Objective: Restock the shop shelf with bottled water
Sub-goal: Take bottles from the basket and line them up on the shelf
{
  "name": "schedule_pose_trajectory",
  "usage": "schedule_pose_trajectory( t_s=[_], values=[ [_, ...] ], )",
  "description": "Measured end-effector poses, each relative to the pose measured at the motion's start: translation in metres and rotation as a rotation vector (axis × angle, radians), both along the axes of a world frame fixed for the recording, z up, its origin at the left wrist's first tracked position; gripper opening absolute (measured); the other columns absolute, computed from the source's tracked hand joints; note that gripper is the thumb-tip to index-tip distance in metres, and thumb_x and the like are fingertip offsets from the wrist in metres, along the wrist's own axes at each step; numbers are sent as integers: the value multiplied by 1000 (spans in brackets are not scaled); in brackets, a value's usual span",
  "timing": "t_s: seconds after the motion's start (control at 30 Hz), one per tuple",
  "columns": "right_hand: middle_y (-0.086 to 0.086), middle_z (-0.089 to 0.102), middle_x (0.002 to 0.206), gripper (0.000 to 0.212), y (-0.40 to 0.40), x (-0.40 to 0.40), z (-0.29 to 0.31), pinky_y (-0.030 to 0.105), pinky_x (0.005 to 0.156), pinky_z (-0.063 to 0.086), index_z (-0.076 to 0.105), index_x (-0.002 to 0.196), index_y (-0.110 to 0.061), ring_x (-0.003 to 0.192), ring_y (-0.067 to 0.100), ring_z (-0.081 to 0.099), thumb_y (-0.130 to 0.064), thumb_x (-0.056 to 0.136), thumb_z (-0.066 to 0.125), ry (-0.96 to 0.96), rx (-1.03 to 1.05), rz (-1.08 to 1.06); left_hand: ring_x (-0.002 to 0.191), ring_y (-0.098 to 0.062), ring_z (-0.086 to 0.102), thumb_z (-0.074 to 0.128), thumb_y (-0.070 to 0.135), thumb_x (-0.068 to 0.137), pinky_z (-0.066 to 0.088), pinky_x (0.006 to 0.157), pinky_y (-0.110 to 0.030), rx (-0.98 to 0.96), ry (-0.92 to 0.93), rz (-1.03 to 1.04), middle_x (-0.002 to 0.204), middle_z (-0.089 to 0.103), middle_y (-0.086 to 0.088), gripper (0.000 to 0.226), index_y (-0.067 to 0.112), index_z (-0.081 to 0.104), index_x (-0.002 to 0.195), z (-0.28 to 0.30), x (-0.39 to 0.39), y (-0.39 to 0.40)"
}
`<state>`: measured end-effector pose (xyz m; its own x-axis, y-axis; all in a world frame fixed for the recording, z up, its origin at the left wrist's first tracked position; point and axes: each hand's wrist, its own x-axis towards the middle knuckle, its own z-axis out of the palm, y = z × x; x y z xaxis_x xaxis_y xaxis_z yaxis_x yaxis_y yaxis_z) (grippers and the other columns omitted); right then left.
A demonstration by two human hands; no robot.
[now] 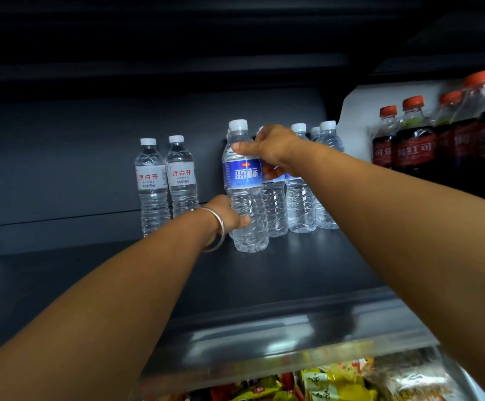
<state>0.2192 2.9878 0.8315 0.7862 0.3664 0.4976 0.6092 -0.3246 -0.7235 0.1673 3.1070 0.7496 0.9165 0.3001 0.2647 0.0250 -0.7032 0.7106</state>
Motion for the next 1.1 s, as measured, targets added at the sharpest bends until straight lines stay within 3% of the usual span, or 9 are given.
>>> schedule_pose_trajectory(
  t_s=[0.2,0.3,0.37,0.47,0.53,0.63,0.73,0.9,1.1],
  values=[
    [10,62,89,50,-7,-17,-8,32,63,56,52,108,-5,64,19,58,-46,83,65,4,-19,-32,110,-29,58,63,17,87,43,95,-34,146,-32,110,120,61,-14,35,-1,58,116,-1,-19,-10],
    [11,60,91,48,-20,-31,-16,37,73,58,55,112,-1,72,24,62,-43,88,60,-39,-138,-124,114,-30,55,62,18,88,42,93,-32,229,-13,156,124,57,-15,39,-2,54,121,2,-35,-16],
    [15,59,111,52,-32,-46,-24,37,86,53,51,126,0,91,29,62,-38,91,57,-114,-283,-194,113,-30,55,61,16,89,42,94,-32,245,-31,131,123,58,-15,37,-2,54,120,4,-48,-21],
    [12,42,143,61,-50,-77,-41,30,102,34,32,146,-12,127,27,44,-34,93,55,-228,-475,-236,115,-30,55,61,12,87,43,101,-37,204,-93,39,127,57,-16,40,1,52,125,5,-74,-34],
    [10,34,150,66,-62,-100,-55,31,105,30,21,150,-19,135,27,35,-32,94,53,-262,-560,-253,121,-29,51,61,11,87,42,103,-34,204,-139,-15,132,53,-15,46,4,48,130,2,-96,-45],
    [6,38,148,68,-79,-136,-79,40,106,31,20,149,-23,135,28,34,-37,92,55,-363,-639,-378,123,-26,49,61,9,85,36,97,-24,270,-249,-99,136,50,-12,51,7,44,133,-11,-134,-64],
    [1,30,152,71,-96,-173,-113,46,106,27,22,148,-24,137,27,30,-40,89,58,-475,-690,-492,129,-25,42,62,9,84,33,104,-26,317,-324,-186,143,42,-8,59,11,38,137,-37,-170,-78],
    [3,29,153,69,-116,-229,-190,41,104,25,26,147,-21,136,25,30,-38,88,57,-559,-724,-511,131,-25,37,63,7,80,31,109,-40,335,-374,-294,141,39,-7,61,12,38,136,-106,-212,-94],
    [5,27,154,68,-137,-268,-314,40,104,23,26,147,-19,137,25,28,-38,89,55,-441,-870,-464,129,-26,39,62,3,79,33,107,-33,327,-268,-376,139,40,-10,62,10,39,136,-228,-234,-106]
  ],
)
